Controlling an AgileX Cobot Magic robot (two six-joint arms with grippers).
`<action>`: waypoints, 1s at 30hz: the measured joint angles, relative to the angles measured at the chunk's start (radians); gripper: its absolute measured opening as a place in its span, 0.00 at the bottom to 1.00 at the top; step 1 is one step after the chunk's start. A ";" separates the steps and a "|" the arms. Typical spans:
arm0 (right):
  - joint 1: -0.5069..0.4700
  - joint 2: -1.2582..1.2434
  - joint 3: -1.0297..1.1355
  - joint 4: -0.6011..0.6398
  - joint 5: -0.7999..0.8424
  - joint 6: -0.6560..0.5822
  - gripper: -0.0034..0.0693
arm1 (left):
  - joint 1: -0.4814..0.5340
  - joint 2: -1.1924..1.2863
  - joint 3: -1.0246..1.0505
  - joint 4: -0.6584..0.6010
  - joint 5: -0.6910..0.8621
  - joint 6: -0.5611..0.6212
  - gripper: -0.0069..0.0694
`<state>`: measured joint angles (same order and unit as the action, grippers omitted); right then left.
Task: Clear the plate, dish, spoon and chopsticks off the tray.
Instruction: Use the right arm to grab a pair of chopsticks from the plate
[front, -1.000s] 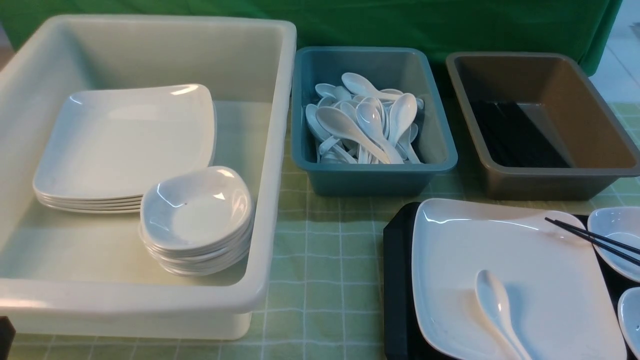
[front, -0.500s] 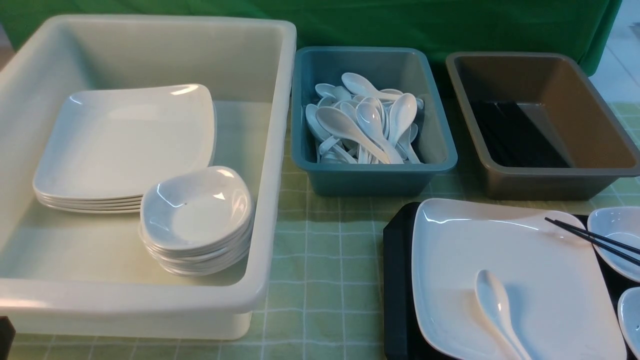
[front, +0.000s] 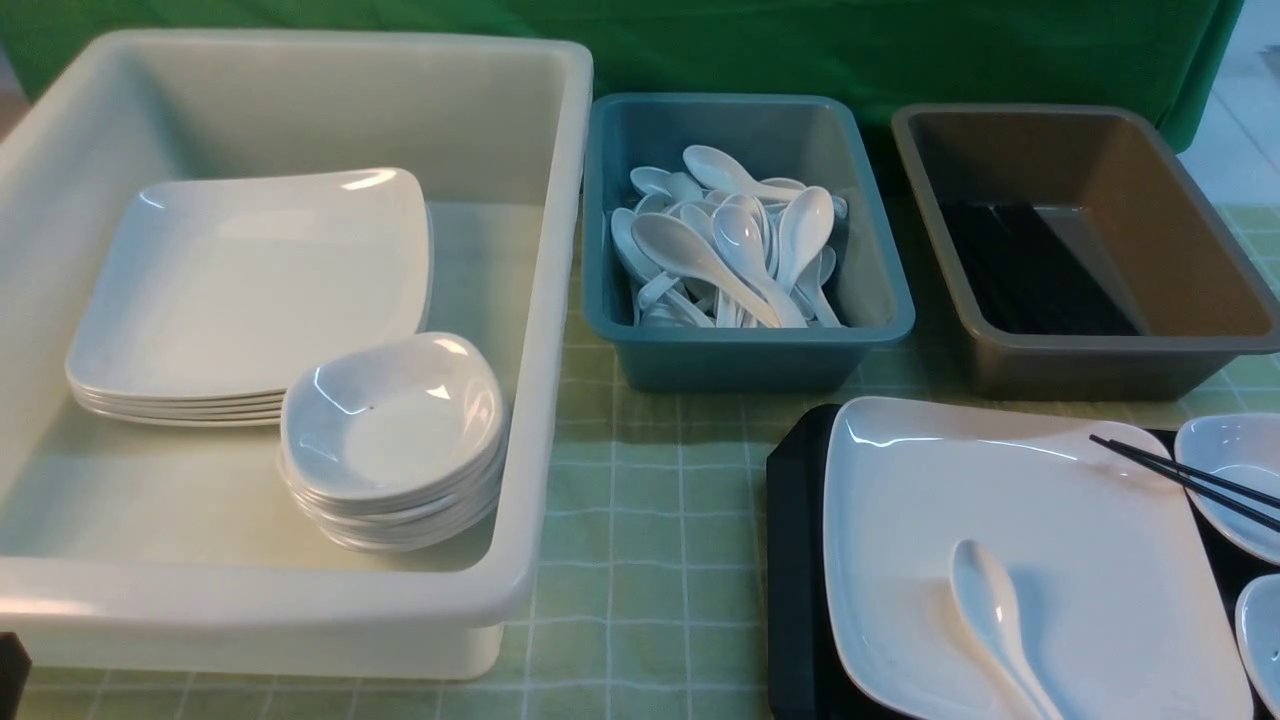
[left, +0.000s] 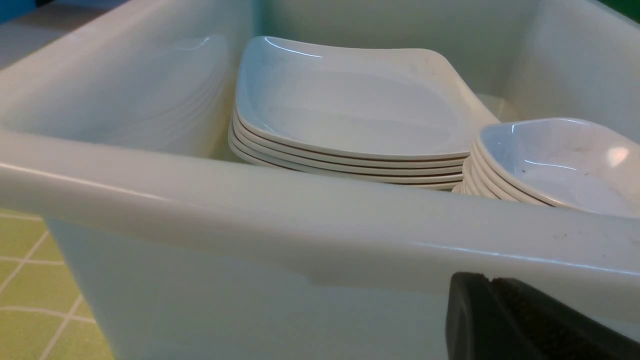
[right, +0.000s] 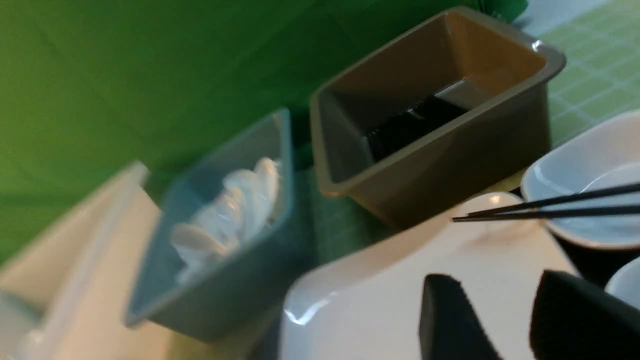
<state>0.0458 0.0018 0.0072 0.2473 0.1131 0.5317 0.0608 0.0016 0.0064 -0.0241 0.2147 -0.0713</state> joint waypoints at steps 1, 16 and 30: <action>0.000 0.000 0.000 0.016 -0.007 0.047 0.38 | 0.000 0.000 0.000 0.000 0.000 0.000 0.12; -0.001 0.362 -0.542 -0.127 0.200 -0.272 0.07 | 0.000 0.000 0.000 0.000 0.000 0.000 0.12; -0.022 1.311 -1.107 -0.579 1.078 -0.576 0.04 | 0.000 0.000 0.000 0.000 0.000 0.000 0.12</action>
<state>0.0242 1.3125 -1.0995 -0.3317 1.1910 -0.0442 0.0608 0.0016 0.0064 -0.0241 0.2147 -0.0713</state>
